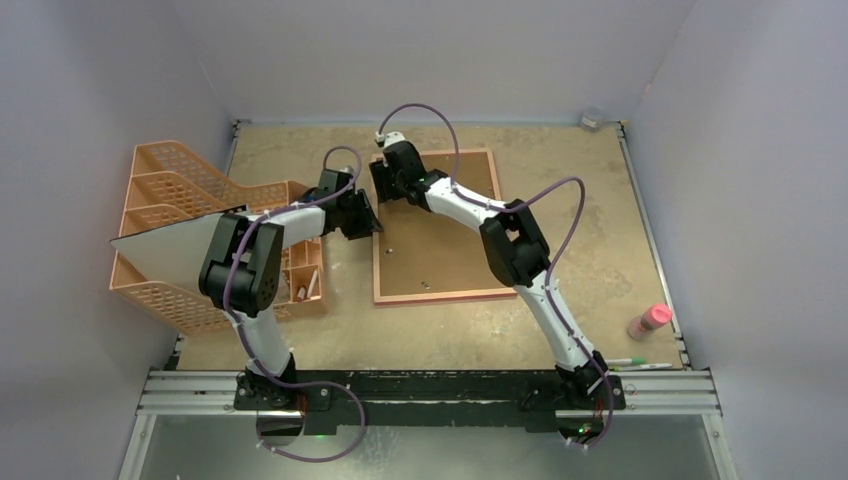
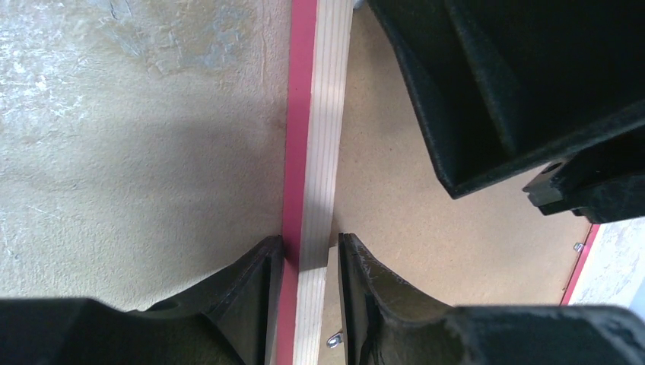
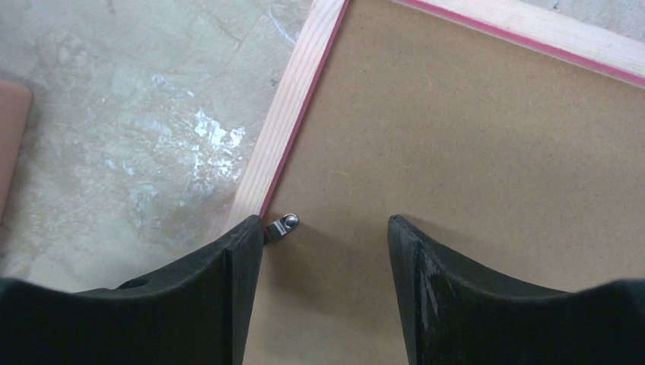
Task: Put the photo into the frame
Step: Install the photo frame at the center of the board.
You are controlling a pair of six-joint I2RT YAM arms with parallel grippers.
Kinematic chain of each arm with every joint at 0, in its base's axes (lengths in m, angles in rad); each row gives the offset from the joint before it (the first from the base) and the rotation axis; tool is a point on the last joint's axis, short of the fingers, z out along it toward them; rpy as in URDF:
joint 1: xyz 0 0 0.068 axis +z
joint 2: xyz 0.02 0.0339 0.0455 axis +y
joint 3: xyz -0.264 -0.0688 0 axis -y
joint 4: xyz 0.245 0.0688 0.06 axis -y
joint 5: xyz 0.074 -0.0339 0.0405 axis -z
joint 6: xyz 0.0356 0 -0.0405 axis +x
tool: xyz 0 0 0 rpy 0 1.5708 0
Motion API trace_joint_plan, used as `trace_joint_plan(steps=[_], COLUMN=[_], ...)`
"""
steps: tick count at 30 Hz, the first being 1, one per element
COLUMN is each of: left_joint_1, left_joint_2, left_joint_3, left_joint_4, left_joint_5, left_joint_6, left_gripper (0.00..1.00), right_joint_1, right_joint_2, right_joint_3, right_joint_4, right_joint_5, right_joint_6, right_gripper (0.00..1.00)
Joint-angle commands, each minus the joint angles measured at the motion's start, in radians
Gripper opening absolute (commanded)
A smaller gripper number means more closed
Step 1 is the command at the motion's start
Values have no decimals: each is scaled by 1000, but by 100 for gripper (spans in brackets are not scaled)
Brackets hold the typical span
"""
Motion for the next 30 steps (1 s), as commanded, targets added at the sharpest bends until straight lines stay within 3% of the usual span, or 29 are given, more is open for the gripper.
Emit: trace_joint_plan(steps=[1, 10, 18, 26, 30], left_joint_1=[-1, -1, -1, -1, -1], left_joint_2=[8, 22, 36, 38, 36], left_joint_3=[-41, -33, -22, -23, -23], left_joint_4=[-65, -67, -70, -70, -70], left_joint_5=[-63, -56, -49, -52, -53], left_joint_6=[31, 38, 44, 49, 49], left_gripper=[36, 35, 35, 35, 35], right_joint_1=[16, 17, 18, 4, -3], right_joint_2=[42, -12, 2, -85, -101], right_joint_3=[-17, -127, -148, -148, -127], right_joint_4=[-38, 13, 12, 45, 31], right_joint_5=[27, -33, -58, -134, -115], right_joint_6=[-48, -96, -100, 19, 34], right_gripper=[63, 55, 58, 61, 52])
